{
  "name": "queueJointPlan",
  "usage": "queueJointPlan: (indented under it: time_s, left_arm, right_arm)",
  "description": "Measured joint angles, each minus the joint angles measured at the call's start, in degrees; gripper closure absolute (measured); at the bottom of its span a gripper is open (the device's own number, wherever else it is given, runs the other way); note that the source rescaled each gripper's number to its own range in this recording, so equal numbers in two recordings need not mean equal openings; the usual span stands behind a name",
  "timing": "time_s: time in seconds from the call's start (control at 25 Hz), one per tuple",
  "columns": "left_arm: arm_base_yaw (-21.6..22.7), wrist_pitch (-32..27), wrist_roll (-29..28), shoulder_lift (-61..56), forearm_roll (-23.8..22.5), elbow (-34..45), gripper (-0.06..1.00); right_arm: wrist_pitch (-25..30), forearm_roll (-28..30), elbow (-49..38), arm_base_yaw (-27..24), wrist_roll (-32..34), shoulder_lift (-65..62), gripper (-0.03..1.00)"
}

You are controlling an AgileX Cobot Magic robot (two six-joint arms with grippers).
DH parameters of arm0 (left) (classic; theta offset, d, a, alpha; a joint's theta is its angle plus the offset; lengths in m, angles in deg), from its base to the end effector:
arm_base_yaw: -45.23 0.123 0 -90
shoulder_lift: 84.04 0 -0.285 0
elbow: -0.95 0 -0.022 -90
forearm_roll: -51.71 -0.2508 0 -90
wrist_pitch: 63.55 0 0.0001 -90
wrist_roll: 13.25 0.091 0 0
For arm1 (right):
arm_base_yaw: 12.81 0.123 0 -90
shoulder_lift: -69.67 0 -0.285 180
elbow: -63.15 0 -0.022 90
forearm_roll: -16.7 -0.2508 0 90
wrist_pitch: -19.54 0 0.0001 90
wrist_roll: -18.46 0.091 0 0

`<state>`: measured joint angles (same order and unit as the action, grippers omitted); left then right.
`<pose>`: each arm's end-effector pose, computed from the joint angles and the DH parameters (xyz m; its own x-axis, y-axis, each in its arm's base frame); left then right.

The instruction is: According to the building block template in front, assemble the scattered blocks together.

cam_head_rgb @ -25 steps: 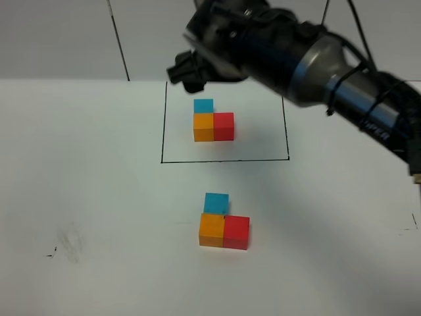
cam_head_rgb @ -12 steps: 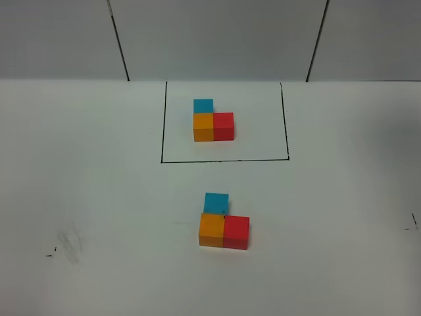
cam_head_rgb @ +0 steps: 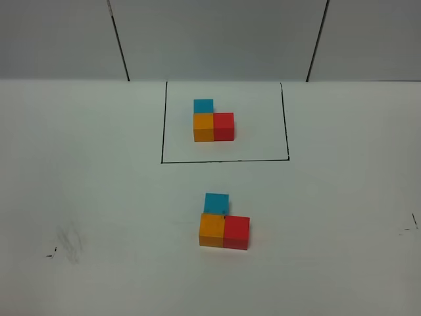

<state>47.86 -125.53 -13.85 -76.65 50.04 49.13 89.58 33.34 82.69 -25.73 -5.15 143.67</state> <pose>-0.0077 0.0020 0.2775 -0.4621 -0.0180 -0.8866 -0.0672 0.9976 0.0148 0.1754 -0.0654 0.5119 -0.6841 -0.3287 -0.6512 0.1118 0.8349 -0.5389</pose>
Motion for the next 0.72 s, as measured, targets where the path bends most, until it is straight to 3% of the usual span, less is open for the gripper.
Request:
queueJointPlan:
  time_s: [0.32,0.56,0.72]
  left_arm:
    - [0.0,0.0,0.0,0.0,0.0,0.0,0.3]
    - [0.0,0.0,0.0,0.0,0.0,0.0,0.3]
    - [0.0,0.0,0.0,0.0,0.0,0.0,0.3]
  right_arm:
    - [0.06,-1.18,-14.64,0.02,-0.05,-24.65,0.15]
    - [-0.11,-7.22,-25.85,7.1,-0.05,-39.32,0.16]
    - [0.07,-10.27,-34.19,8.97,1.99,-46.19,0.19]
